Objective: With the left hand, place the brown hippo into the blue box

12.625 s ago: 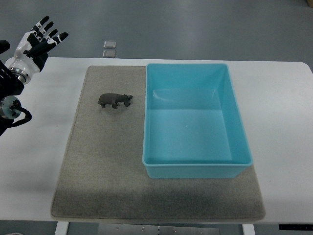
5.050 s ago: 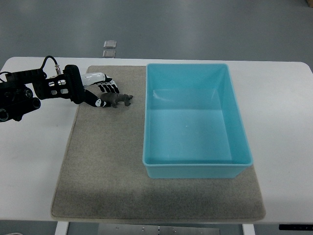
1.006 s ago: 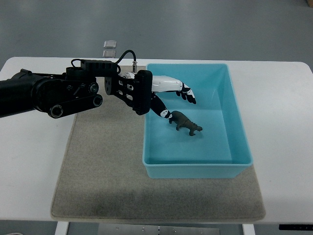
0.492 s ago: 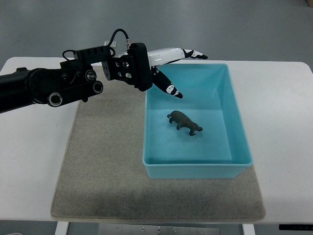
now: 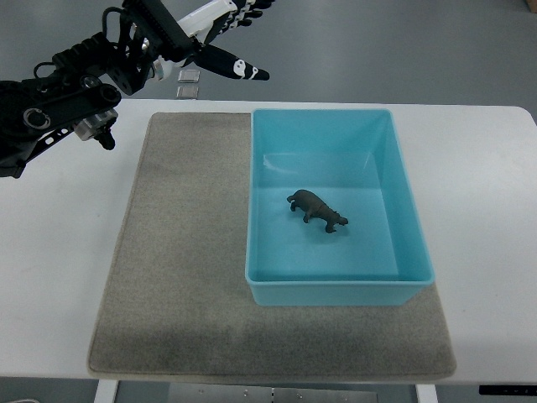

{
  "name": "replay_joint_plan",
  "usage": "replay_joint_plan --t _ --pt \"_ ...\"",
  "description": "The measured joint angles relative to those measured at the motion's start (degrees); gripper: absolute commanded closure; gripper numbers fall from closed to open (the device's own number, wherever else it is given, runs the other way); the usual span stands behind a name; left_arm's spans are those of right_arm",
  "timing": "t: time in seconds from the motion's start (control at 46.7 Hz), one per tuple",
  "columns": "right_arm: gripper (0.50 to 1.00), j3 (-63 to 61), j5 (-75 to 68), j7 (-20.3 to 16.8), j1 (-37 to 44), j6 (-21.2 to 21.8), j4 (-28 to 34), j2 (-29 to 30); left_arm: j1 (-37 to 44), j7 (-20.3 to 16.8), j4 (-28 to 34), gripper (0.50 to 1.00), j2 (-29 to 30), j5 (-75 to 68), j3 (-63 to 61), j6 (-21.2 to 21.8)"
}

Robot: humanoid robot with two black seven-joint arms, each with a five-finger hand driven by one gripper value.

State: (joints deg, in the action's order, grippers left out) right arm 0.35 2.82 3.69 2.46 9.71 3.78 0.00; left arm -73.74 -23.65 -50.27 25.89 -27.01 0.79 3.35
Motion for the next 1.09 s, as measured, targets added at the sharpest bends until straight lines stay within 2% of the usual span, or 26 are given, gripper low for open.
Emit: replay_joint_plan --t 0.107,0.193,0.278,0.385,0.663,0.835,1.091 --pt "0.564 0.0 0.0 0.0 0.0 0.0 0.0 0.0 0.4 0.0 3.5 0.504 0.0 5.0 0.0 0.3" --pt "0.564 0.0 0.0 0.0 0.0 0.0 0.0 0.0 0.6 0.1 6.1 0.504 0.1 9.4 0.1 3.0" --pt "0.564 0.0 0.0 0.0 0.0 0.0 0.0 0.0 1.1 0.1 7.1 0.504 0.3 11.6 -0.1 5.5" --pt "0.564 0.0 0.0 0.0 0.0 0.0 0.0 0.0 2.4 0.1 7.2 0.506 1.5 12.3 -0.1 6.7" --pt "0.564 0.0 0.0 0.0 0.0 0.0 0.0 0.0 3.7 0.0 7.2 0.504 4.7 20.2 0.1 5.8" --pt "0.564 0.0 0.0 0.0 0.0 0.0 0.0 0.0 4.8 0.1 7.0 0.504 7.2 25.3 0.2 1.9" --pt "0.564 0.0 0.0 0.0 0.0 0.0 0.0 0.0 9.1 -0.1 6.7 0.504 7.7 35.0 4.7 0.7"
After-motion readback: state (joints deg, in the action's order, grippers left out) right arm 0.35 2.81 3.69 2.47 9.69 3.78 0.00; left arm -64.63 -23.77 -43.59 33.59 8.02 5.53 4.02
